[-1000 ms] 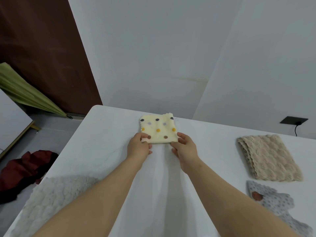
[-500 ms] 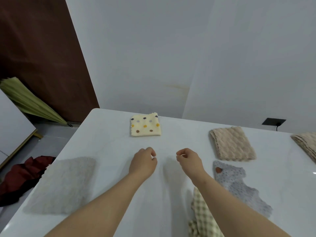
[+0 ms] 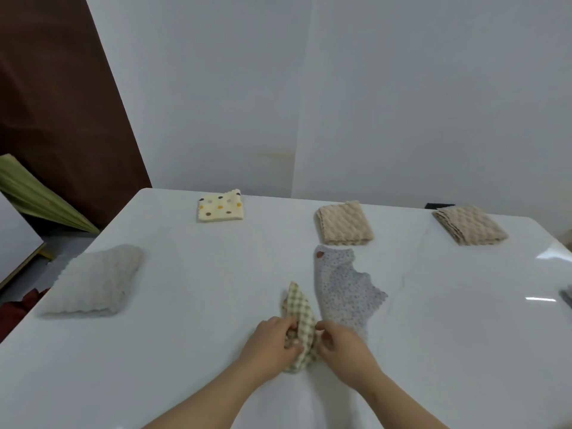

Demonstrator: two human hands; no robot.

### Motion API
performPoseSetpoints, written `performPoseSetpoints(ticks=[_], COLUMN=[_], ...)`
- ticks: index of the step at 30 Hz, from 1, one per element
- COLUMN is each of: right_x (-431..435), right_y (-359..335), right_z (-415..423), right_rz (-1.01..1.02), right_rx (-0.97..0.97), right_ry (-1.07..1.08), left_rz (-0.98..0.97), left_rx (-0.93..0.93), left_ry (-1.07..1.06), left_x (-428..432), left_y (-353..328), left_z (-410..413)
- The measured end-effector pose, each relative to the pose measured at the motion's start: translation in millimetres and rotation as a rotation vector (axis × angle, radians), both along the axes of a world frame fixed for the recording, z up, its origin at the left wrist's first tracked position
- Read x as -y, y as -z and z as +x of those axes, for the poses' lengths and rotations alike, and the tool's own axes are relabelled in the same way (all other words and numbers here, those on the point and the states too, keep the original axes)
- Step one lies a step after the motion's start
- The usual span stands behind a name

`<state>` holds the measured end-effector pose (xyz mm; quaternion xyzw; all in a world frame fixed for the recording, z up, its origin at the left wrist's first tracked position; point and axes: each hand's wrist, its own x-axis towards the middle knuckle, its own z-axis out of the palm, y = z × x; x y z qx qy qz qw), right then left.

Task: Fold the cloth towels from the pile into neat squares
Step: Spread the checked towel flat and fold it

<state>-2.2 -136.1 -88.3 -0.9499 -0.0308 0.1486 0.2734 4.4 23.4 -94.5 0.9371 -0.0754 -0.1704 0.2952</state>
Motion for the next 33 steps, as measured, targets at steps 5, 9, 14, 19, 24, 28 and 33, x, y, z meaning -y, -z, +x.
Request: performPoseSetpoints(ticks=[5,9,14,19,24,28,33], right_x=[19.4,34.5,48.3,56.2,59.4,54.9,59.6], right_y=[14.9,18.2,18.8,22.9,26.1,21.0,9.9], right_z=[-46.0,-72.8,-105.8,-129.2,-135.0,-122.5,-96.8], right_rz=[-0.049,-0.038,-0.052,0.118,0.197,0.065,-0.097], right_rx=[0.039,0.069,0.098,0.071,0.003,-0.066,-0.112], right_ry=[-0.025,0.004,0.014,0.098,0.125,0.028,-0.002], left_rz=[0.074,0.084,-0.026,-0.242,-0.327,-0.334,-0.47], left_rx=[0.073,0.099,0.039,-0.077,-0.099,-0.095,-0.167], left_ry=[-0.013,-0.043,-0.085,-0.189,-0.332,-0.431,-0.565], left_x=[18.5,28.6,45.4,59.9,63.1,58.4,53.0], left_y=[10.7,13.8,10.9,9.3,3.4,-0.6,-2.4], left_z=[-41.8,-68.9,-95.8,-117.1,-123.0,-115.2,-104.0])
